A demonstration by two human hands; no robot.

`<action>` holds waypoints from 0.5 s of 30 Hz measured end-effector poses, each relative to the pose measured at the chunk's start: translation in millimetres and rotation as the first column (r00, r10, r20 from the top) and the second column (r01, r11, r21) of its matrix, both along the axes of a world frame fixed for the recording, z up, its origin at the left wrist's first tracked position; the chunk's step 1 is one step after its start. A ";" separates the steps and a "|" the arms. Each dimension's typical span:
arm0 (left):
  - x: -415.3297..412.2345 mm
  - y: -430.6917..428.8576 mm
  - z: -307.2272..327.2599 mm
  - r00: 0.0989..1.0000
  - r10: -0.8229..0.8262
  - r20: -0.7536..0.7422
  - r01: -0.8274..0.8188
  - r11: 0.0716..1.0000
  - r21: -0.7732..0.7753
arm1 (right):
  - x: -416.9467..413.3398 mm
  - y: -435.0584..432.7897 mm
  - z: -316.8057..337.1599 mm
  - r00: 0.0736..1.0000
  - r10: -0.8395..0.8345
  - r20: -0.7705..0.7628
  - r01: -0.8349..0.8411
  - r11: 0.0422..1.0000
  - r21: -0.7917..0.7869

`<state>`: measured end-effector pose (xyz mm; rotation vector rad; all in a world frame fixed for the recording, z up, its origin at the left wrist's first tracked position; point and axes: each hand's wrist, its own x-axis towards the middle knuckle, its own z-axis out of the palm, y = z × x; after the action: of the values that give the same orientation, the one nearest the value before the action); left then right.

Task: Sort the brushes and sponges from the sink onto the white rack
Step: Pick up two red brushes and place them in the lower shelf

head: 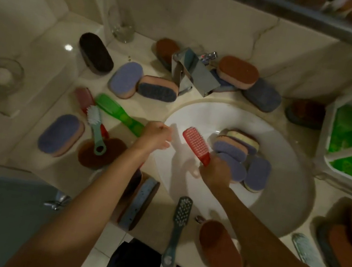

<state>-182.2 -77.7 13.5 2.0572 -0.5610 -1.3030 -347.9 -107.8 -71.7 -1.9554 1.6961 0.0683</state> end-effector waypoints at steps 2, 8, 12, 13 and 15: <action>18.7 13.5 0.7 0.974 -0.093 0.206 0.089 0.996 0.033 | 11.7 4.9 18.6 0.999 -0.008 0.045 0.009 1.000 -0.021; 38.4 58.8 1.0 0.756 -0.517 0.401 0.326 0.829 0.454 | 40.9 27.4 42.4 0.989 0.051 0.141 -0.043 0.997 -0.064; 25.9 69.8 -0.7 0.589 -0.652 0.478 0.411 0.750 0.518 | 45.6 40.3 48.7 0.990 0.028 0.141 -0.022 0.999 -0.045; 23.9 70.5 -2.8 0.575 -0.650 0.496 0.407 0.754 0.516 | 44.9 41.5 50.9 0.990 0.019 0.137 -0.013 0.999 -0.043; 19.5 71.7 -2.8 0.576 -0.627 0.525 0.386 0.774 0.501 | 41.8 41.9 55.2 0.992 -0.001 0.125 0.007 0.999 -0.050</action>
<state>-162.7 -6.0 10.7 2.8045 -1.4606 -0.9244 -306.0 -65.9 -16.4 -1.9498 1.6353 -0.0972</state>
